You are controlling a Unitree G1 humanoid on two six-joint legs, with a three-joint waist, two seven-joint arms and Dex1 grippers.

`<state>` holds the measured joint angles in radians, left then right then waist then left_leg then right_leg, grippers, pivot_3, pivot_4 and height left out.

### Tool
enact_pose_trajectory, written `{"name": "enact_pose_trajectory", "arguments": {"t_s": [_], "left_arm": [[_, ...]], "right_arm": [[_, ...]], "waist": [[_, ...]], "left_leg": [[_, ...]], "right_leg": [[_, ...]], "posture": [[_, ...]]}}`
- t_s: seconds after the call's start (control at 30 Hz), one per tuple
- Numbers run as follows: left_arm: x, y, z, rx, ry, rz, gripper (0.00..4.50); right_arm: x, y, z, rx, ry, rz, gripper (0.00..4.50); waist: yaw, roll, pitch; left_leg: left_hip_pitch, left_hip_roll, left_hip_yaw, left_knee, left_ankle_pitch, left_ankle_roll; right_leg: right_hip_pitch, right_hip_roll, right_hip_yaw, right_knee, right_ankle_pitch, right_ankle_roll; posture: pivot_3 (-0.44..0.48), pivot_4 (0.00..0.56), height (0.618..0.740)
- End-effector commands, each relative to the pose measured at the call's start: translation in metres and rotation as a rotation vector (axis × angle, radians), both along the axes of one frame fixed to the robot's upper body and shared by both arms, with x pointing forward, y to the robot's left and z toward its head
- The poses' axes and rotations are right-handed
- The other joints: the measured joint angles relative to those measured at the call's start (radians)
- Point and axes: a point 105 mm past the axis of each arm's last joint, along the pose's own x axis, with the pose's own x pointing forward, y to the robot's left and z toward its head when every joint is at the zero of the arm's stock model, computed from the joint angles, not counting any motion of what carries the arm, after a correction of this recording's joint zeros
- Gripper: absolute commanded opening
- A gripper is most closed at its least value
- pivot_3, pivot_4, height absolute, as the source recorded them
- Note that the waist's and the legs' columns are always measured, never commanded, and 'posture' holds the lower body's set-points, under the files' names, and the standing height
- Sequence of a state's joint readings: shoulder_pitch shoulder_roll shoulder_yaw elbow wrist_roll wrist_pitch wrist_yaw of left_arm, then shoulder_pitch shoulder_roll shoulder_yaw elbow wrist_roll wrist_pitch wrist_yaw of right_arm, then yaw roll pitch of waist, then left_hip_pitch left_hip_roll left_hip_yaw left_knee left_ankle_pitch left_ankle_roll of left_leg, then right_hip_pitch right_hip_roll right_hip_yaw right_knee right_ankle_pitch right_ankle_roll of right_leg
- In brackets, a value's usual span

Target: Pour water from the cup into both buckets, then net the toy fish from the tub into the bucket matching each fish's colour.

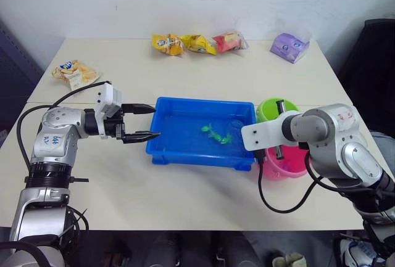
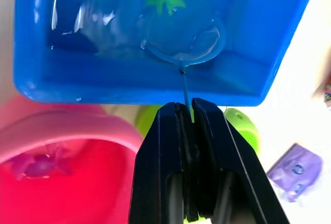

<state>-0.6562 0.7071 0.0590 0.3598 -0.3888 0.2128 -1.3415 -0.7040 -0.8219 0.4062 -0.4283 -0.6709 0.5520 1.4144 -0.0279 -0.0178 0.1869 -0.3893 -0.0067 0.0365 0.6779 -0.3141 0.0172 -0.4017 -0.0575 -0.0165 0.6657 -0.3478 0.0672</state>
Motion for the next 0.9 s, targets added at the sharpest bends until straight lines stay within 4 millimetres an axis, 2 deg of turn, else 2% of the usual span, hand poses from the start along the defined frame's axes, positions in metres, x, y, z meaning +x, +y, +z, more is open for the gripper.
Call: {"name": "enact_pose_trajectory", "arguments": {"t_s": [0.03, 0.47, 0.9], "left_arm": [[-0.003, 0.001, 0.009, -0.016, -0.036, 0.000, 4.44], [-0.004, 0.004, 0.011, -0.011, -0.036, 0.008, 4.44], [-0.008, 0.011, 0.012, 0.006, -0.032, 0.033, 4.44]], "right_arm": [[-0.008, 0.000, 0.008, 0.040, 0.029, -0.017, 0.00], [-0.026, 0.012, -0.015, 0.250, 0.211, -0.076, 0.00], [-0.022, 0.032, -0.014, 0.413, 0.243, -0.081, 0.00]], "waist": [[0.001, 0.000, 0.000], [0.000, 0.000, 0.000], [0.001, 0.000, 0.000]], "left_leg": [[0.000, 0.000, 0.000, 0.000, 0.000, 0.000], [0.000, 0.000, 0.000, 0.001, 0.000, 0.000], [0.000, 0.000, 0.000, 0.002, 0.000, 0.000]], "right_leg": [[0.000, 0.000, 0.000, 0.000, 0.000, 0.000], [0.000, 0.000, 0.000, 0.003, 0.000, 0.000], [0.000, 0.000, 0.000, 0.002, 0.000, 0.000]], "posture": [[0.000, 0.150, 0.740], [0.000, 0.150, 0.740], [0.000, 0.150, 0.740]]}}
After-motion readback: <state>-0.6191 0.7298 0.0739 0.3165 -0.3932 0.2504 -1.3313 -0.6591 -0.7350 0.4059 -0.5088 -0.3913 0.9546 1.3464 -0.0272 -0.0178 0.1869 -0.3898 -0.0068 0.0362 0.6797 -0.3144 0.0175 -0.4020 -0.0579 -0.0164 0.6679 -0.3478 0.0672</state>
